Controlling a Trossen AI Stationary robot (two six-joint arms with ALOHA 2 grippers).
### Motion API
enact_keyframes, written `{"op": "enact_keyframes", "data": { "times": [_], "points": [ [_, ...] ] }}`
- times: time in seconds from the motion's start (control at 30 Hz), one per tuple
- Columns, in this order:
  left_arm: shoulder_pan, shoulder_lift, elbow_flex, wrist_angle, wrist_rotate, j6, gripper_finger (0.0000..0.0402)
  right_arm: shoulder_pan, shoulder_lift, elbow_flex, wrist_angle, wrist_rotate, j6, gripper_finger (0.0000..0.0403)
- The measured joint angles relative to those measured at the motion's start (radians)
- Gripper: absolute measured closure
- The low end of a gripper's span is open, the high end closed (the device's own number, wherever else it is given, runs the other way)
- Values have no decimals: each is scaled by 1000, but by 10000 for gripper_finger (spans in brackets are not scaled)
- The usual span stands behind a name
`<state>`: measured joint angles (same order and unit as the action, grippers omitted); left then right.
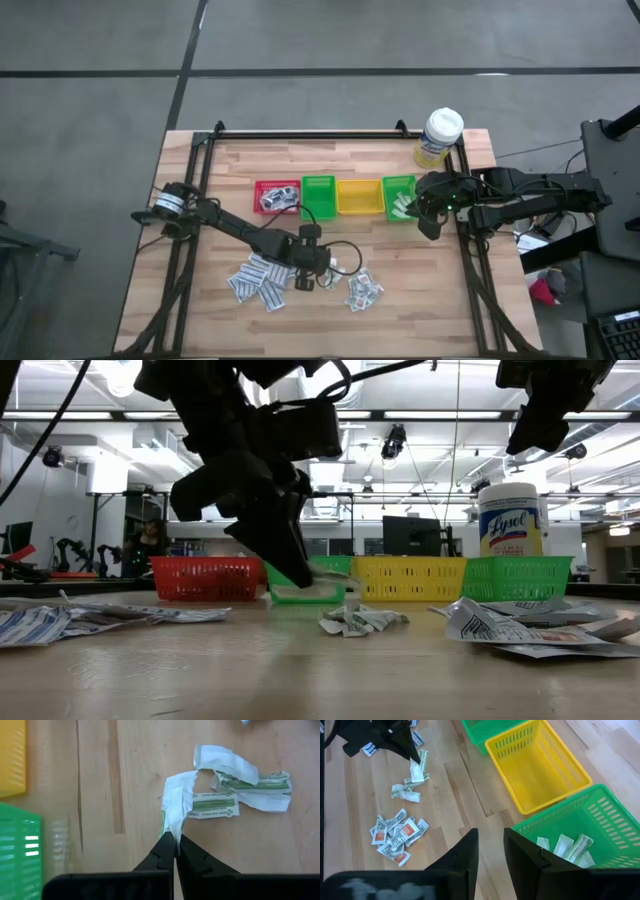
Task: Pick & Place First Aid Supplies
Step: Put the green bandage into the right green basket
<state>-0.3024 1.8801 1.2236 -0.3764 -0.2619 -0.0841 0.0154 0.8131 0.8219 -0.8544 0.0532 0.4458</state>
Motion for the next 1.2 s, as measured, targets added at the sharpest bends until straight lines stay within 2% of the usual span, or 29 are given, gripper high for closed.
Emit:
{"op": "enact_keyframes", "data": {
  "times": [0.43,0.83,1.2],
  "points": [
    [0,57,-1,12,11,-2,386,0,0,-2,-1,-1,15,334],
    [0,61,8,12,10,-6,317,0,0,-2,0,-2,15,315],
    [0,42,8,9,11,-6,329,0,0,-3,0,-3,15,320]
  ]
}}
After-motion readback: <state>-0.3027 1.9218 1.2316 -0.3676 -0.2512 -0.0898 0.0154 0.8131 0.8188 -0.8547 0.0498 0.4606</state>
